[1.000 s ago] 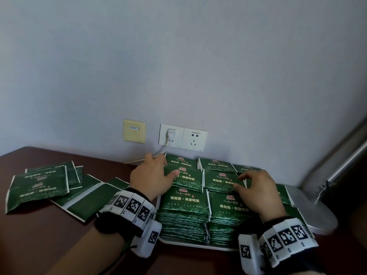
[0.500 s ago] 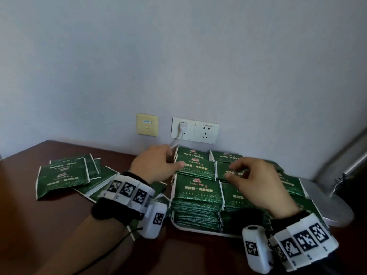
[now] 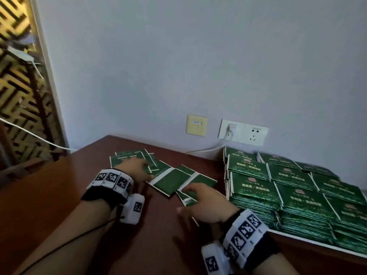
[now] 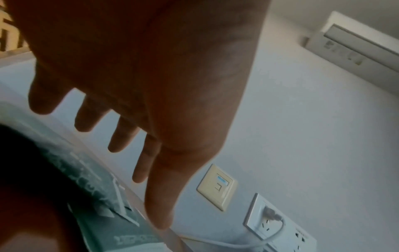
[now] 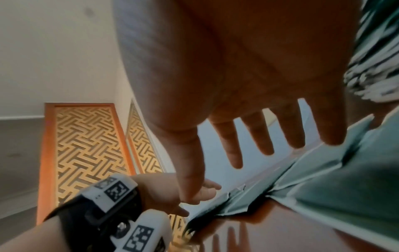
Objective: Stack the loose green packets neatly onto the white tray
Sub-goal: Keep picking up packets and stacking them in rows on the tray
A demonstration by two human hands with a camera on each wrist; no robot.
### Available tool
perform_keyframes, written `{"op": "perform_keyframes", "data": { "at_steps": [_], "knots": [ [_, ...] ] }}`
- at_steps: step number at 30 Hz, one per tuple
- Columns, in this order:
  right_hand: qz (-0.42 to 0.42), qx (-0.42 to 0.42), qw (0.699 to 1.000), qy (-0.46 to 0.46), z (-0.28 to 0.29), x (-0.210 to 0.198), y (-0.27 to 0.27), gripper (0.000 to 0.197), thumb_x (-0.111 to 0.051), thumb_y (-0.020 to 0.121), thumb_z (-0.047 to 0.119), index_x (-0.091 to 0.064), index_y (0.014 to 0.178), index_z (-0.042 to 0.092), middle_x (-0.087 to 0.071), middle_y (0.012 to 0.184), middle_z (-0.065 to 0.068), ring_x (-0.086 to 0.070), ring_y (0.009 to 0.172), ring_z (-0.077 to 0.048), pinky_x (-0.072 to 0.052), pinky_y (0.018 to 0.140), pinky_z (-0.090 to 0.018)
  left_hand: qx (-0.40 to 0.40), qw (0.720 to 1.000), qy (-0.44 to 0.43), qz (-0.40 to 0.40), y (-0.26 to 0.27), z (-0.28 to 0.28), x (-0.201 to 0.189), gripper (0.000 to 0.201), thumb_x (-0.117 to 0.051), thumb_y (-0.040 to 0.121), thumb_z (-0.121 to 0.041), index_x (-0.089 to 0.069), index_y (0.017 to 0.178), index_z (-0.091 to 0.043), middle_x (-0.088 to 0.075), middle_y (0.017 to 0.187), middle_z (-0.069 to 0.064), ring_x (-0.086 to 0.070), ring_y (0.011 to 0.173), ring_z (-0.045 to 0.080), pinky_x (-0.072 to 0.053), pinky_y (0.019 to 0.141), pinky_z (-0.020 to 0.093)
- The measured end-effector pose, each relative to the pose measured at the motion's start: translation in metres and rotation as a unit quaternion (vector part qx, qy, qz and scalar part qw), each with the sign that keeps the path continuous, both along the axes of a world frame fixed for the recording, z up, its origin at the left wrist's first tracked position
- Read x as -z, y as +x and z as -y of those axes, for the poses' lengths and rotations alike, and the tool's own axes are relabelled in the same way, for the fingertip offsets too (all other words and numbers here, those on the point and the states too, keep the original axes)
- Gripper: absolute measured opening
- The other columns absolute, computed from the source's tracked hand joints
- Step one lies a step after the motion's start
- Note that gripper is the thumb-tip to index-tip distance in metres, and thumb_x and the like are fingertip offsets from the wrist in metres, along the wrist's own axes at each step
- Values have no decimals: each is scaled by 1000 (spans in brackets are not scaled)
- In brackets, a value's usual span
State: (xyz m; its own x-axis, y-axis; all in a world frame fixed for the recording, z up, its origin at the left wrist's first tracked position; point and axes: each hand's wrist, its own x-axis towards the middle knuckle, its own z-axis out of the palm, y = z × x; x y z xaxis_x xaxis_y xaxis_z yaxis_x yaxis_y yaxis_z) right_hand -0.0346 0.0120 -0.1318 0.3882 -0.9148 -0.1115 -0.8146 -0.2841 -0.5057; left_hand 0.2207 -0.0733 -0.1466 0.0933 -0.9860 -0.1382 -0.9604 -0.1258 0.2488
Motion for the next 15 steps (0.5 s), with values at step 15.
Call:
{"op": "perform_keyframes", "data": {
  "at_steps": [15],
  "knots": [
    [-198, 30, 978, 56, 27, 23, 76, 84, -51, 86, 71, -26, 154, 28, -28, 158, -16, -13, 150, -32, 0, 121, -55, 61, 994, 82, 32, 3, 20, 20, 74, -47, 86, -74, -30, 151, -43, -22, 163, 1, -12, 149, 40, -16, 120, 55]
  ]
}}
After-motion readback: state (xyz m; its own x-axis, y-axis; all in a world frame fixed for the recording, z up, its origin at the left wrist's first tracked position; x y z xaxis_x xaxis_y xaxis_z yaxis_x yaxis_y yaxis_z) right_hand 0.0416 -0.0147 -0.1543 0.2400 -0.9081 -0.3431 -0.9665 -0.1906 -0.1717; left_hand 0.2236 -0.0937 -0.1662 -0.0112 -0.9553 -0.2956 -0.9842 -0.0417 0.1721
